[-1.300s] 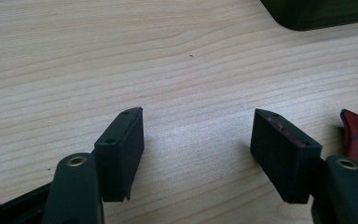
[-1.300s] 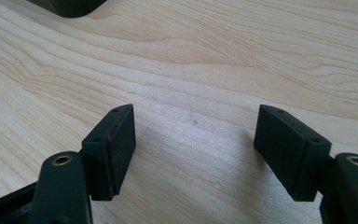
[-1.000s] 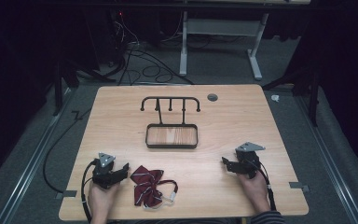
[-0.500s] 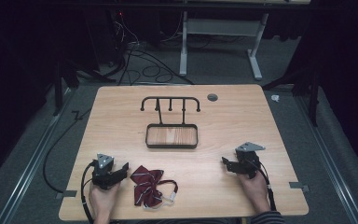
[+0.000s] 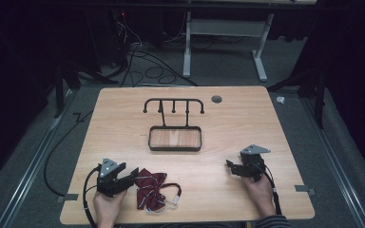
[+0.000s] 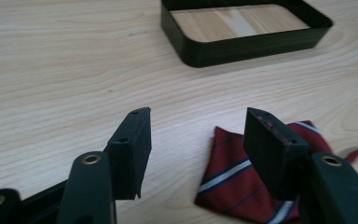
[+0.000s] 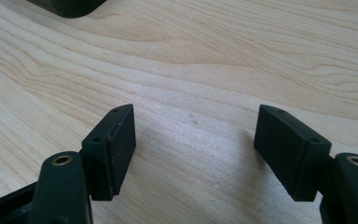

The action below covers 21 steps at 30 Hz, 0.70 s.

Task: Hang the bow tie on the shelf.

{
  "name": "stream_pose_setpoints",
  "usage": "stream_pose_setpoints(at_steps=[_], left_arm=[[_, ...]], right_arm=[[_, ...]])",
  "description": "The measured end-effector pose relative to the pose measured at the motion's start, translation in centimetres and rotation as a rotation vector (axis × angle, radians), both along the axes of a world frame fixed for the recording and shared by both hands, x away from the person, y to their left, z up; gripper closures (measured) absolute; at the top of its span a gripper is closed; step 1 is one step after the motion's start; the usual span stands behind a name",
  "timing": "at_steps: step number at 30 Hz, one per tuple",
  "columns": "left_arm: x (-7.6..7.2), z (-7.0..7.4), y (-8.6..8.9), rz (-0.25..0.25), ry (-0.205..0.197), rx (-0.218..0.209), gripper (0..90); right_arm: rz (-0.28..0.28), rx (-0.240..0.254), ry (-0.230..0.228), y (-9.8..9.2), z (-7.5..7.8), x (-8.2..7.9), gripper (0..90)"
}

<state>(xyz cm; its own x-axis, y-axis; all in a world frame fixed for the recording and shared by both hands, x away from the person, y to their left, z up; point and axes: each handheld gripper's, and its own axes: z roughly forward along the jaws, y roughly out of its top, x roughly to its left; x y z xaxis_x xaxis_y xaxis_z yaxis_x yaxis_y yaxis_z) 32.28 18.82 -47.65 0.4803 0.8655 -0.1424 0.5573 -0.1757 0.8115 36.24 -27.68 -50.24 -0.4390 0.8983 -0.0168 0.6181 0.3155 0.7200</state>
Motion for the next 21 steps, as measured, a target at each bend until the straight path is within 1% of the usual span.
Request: stream_pose_setpoints(at_steps=[3,5,6,7,12,13,15,16,19,20,21], left_arm=[[-0.2,0.3,-0.5,-0.03,0.003,-0.024,43.4],[-0.4,0.5,-0.9,-0.052,0.002,-0.026,43.9],[-0.4,0.5,-0.9,-0.052,0.002,-0.026,44.4],[-0.6,0.7,-1.4,-0.08,0.006,-0.019,44.9],[-0.9,0.9,-2.6,-0.136,0.011,-0.03,48.1],[-0.9,0.9,-2.6,-0.136,0.011,-0.03,48.8],[-0.9,1.0,-3.1,-0.159,0.012,-0.028,50.0],[-1.0,1.0,-3.7,-0.182,0.016,-0.018,50.5],[-1.1,1.0,-4.5,-0.223,0.019,-0.003,52.2],[-1.1,1.0,-4.8,-0.235,0.021,-0.002,52.7],[-1.1,1.0,-4.8,-0.235,0.021,-0.002,53.1]], right_arm=[[0.001,-0.002,-0.002,0.0,0.0,0.0,30.6],[0.0,0.0,0.0,0.0,0.0,0.0,30.6],[0.0,0.0,0.0,0.0,0.0,0.0,30.6],[0.0,0.0,0.0,0.0,0.0,0.0,30.6],[0.0,0.0,0.0,0.0,0.0,0.0,30.6],[0.0,0.0,0.0,0.0,0.0,0.0,30.6],[0.0,0.001,0.0,0.0,0.0,0.0,30.6],[0.0,0.001,0.0,0.0,0.0,0.0,30.6],[0.0,0.001,0.0,0.0,0.0,0.0,30.6],[0.0,0.001,0.0,0.0,0.0,0.0,30.5],[0.0,0.001,0.0,0.0,0.0,0.0,30.5]])
